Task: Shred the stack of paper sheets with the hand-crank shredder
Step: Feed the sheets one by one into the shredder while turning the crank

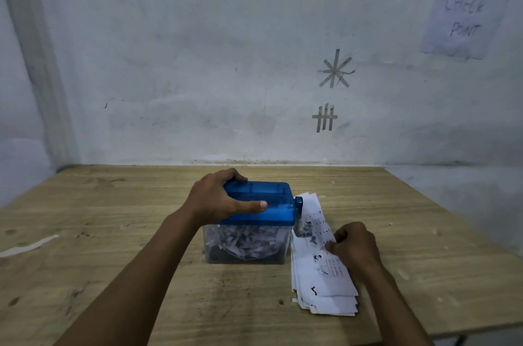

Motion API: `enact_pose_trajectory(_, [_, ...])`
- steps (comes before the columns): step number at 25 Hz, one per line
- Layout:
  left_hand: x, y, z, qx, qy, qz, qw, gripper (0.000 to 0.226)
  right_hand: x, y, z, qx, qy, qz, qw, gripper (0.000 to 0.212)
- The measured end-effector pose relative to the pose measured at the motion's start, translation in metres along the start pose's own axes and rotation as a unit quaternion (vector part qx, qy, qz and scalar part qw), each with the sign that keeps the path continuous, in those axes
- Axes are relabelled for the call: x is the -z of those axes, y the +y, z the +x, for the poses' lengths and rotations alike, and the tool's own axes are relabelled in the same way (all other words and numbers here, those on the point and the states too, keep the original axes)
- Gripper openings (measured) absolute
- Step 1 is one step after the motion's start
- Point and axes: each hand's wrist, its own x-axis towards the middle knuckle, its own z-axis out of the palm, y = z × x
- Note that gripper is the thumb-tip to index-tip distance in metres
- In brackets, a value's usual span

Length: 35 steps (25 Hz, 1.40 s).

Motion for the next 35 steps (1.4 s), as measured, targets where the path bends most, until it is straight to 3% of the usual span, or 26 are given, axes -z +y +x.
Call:
enact_pose_trajectory(6, [-0.001,0.0,-0.002,-0.002,0.001,-0.008,1.0,0.079,0.008,-0.002,-0.002,0.0,0.008,-0.059,0.998,0.013])
enact_pose_trajectory(9, [-0.001,0.001,-0.004,-0.004,0.004,-0.007,1.0,0.082,0.014,-0.006,-0.003,0.006,0.015,-0.037,0.999,0.009])
enact_pose_trajectory(17, [-0.001,0.0,-0.003,-0.011,0.007,-0.003,1.0,0.09,0.029,-0.005,0.006,-0.002,-0.027,-0.004,1.0,0.019])
enact_pose_trajectory(24, [-0.001,-0.001,-0.002,-0.012,0.009,-0.008,1.0,0.086,0.021,0.004,0.005,-0.014,-0.011,0.007,1.0,0.047])
enact_pose_trajectory(28, [-0.002,0.001,-0.003,-0.009,0.005,-0.008,1.0,0.087,0.024,0.0,0.004,-0.017,-0.013,0.017,1.0,0.01])
enact_pose_trajectory(30, [-0.001,0.002,-0.003,-0.006,0.003,-0.004,1.0,0.088,0.025,-0.002,0.002,-0.025,-0.008,0.0,1.0,0.01])
enact_pose_trajectory(35, [-0.001,0.001,-0.006,-0.005,0.008,0.0,1.0,0.086,0.041,-0.019,0.004,0.02,0.064,0.19,0.979,0.016])
